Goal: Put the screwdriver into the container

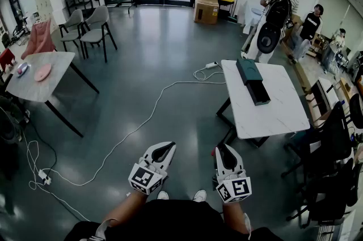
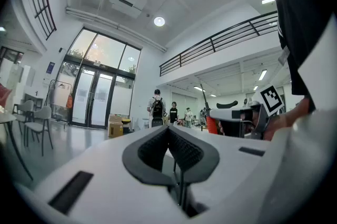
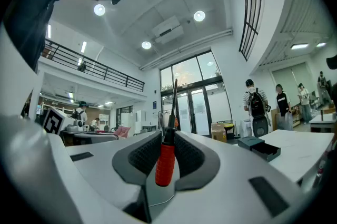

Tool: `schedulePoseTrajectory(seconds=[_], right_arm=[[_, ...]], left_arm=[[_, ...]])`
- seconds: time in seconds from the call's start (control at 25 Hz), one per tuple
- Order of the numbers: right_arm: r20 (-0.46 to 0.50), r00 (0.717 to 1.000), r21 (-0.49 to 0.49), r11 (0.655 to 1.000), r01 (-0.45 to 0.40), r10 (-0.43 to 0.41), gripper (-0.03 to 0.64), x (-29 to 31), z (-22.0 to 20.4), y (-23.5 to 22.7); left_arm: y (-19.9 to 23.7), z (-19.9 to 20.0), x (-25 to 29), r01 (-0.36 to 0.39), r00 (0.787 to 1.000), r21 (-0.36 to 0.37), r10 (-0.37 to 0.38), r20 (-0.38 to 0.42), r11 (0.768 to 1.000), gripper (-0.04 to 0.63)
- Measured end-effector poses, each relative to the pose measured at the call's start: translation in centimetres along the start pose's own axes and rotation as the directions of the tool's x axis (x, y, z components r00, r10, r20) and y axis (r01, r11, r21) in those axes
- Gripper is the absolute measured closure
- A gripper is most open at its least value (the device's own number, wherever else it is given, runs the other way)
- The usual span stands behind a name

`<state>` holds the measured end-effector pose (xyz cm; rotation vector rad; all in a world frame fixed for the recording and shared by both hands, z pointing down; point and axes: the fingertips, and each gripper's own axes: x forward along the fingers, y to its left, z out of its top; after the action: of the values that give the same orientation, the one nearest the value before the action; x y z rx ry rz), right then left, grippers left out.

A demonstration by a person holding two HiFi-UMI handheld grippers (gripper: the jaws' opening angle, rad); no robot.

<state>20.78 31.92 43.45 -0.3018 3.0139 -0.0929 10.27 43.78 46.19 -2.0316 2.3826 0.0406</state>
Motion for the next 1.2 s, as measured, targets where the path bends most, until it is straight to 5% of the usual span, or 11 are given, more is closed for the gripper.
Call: schedulePoseTrajectory(seconds=[0.8, 1.2], right_arm=[[0.036, 0.998, 0.023, 0.998, 0.052, -0.053, 0.525, 3.6, -0.5, 3.2], [0.014, 0.999, -0.004, 0.999, 0.043, -0.043, 0.525, 6.7, -0.6, -0.7]], left_arm=[[5.4, -0.9, -2.1, 0.038, 0.999, -0.002, -0.038, -0.015, 0.999, 0.589], [6.7, -1.1, 2.5, 0.026, 0.999, -0.023, -0.026, -0.031, 0.999, 0.590]])
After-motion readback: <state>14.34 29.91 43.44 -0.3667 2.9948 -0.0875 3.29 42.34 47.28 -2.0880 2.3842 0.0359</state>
